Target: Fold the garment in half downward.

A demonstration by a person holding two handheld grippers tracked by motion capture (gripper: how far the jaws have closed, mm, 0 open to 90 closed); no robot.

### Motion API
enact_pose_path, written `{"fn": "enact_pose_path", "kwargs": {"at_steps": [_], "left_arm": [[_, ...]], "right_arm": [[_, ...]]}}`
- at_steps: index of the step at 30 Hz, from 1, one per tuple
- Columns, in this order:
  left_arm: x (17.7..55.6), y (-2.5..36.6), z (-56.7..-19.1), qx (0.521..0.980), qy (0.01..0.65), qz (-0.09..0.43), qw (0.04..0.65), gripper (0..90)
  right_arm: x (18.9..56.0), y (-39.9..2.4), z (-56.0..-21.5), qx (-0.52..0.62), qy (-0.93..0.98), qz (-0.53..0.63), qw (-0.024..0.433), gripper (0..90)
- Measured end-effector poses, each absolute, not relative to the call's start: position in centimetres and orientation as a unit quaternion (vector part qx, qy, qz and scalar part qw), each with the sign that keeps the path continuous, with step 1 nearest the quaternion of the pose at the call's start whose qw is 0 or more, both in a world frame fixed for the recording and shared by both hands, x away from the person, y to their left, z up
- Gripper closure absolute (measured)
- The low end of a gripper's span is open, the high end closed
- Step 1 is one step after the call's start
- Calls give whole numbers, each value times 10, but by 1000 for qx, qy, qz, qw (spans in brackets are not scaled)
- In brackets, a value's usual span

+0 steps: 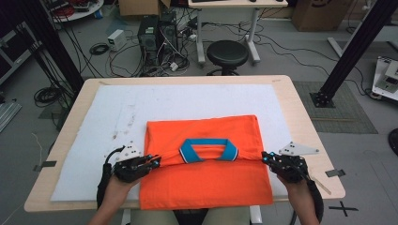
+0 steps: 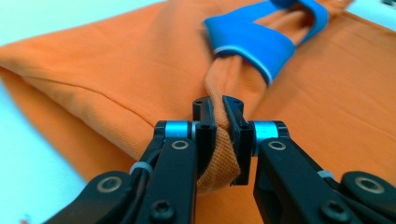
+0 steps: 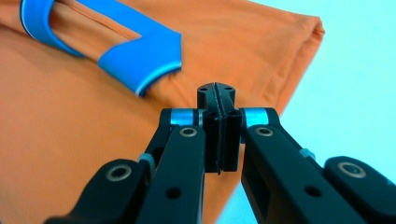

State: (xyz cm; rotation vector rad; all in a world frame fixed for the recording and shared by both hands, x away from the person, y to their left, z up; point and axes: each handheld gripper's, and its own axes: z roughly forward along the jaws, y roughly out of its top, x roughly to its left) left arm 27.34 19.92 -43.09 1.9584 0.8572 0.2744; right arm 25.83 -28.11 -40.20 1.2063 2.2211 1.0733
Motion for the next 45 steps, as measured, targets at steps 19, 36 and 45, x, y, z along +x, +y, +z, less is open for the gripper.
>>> {"fn": "enact_pose_path", "kwargs": {"at_steps": [19,36,45], "left_arm": [[369,223,-428,729,479,177,456,362],[403,218,-456,743,507,155,409,690],[419,214,-448,712,524,167,437,829]], "right_arm": [[354,-271,-408,498,762,361,204,522],[417,-269,-442,549,771,279,165,533],[420,-265,-439,516,789,288,168,854]]}}
